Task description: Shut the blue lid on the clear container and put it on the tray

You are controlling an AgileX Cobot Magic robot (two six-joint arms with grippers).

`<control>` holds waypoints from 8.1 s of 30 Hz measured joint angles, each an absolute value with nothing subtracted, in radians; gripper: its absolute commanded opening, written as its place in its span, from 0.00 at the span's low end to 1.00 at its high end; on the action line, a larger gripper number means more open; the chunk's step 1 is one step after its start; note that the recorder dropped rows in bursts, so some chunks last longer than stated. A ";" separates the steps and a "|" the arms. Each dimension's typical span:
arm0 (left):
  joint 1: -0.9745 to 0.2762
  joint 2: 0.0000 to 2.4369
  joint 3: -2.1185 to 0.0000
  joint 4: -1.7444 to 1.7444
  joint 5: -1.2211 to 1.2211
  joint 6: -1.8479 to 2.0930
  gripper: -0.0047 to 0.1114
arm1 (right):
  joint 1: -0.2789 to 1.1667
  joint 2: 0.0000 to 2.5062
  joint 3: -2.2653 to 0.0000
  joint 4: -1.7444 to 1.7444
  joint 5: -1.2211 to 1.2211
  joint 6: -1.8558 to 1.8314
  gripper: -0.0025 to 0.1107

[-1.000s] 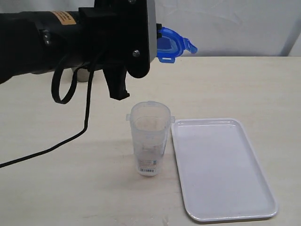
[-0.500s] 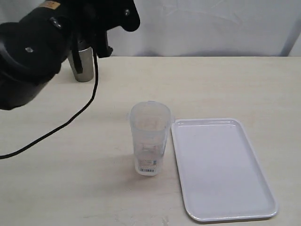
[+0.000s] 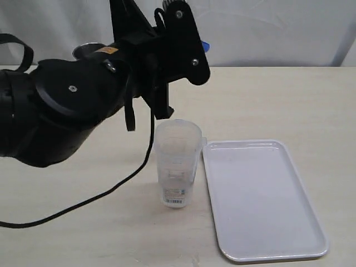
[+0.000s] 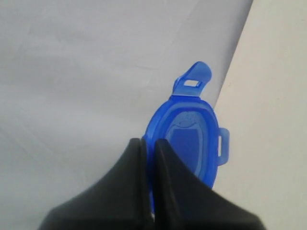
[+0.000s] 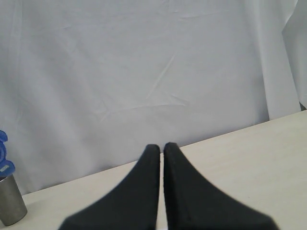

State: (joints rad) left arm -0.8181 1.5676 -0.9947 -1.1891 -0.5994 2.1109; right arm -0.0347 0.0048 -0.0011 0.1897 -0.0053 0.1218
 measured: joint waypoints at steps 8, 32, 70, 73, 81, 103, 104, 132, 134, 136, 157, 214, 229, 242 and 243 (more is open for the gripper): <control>-0.908 1.546 -0.995 -1.250 -0.492 2.111 0.04 | -0.035 0.005 -0.001 0.190 -0.005 0.122 0.06; -0.803 1.465 -0.866 -0.860 -0.405 2.111 0.04 | -0.035 0.005 -0.001 0.190 -0.005 0.120 0.06; -0.967 1.465 -0.793 -1.137 -0.632 2.111 0.04 | -0.035 0.005 -0.001 0.190 -0.009 0.118 0.06; -0.967 1.465 -0.793 -1.159 -0.636 2.111 0.04 | -0.035 0.005 -0.001 0.190 -0.009 0.118 0.06; -0.967 1.465 -0.793 -1.183 -0.612 2.111 0.04 | -0.035 0.005 -0.001 0.190 -0.009 0.118 0.06; -0.969 1.463 -0.724 -1.088 -0.618 2.111 0.04 | -0.035 0.005 -0.001 0.190 -0.009 0.118 0.06; -0.972 1.463 -0.724 -1.083 -0.620 2.111 0.04 | -0.035 0.005 -0.001 0.190 -0.009 0.118 0.06; -1.045 1.463 -0.724 -1.101 -0.720 2.111 0.04 | -0.035 0.005 -0.001 0.190 -0.009 0.118 0.06; -1.056 1.463 -0.724 -1.108 -0.720 2.111 0.04 | -0.035 0.005 -0.001 0.190 -0.009 0.118 0.06; -1.059 1.463 -0.724 -1.115 -0.720 2.111 0.04 | -0.035 0.005 -0.001 0.190 -0.009 0.118 0.06; -1.060 1.463 -0.724 -1.167 -0.693 2.111 0.04 | -0.035 0.005 -0.001 0.190 0.000 0.114 0.06; -1.143 1.463 -0.721 -1.415 -0.683 2.111 0.04 | -0.035 0.005 -0.001 0.190 0.017 0.096 0.06; -1.144 1.463 -0.642 -1.372 -0.652 2.111 0.04 | -0.035 0.005 -0.001 0.190 0.018 0.096 0.06; -1.144 1.463 -0.642 -1.358 -0.627 2.111 0.04 | -0.035 0.005 -0.001 0.190 0.021 0.096 0.06; -1.144 1.463 -0.642 -1.358 -0.627 2.111 0.04 | -0.035 0.005 -0.001 0.190 0.021 0.096 0.06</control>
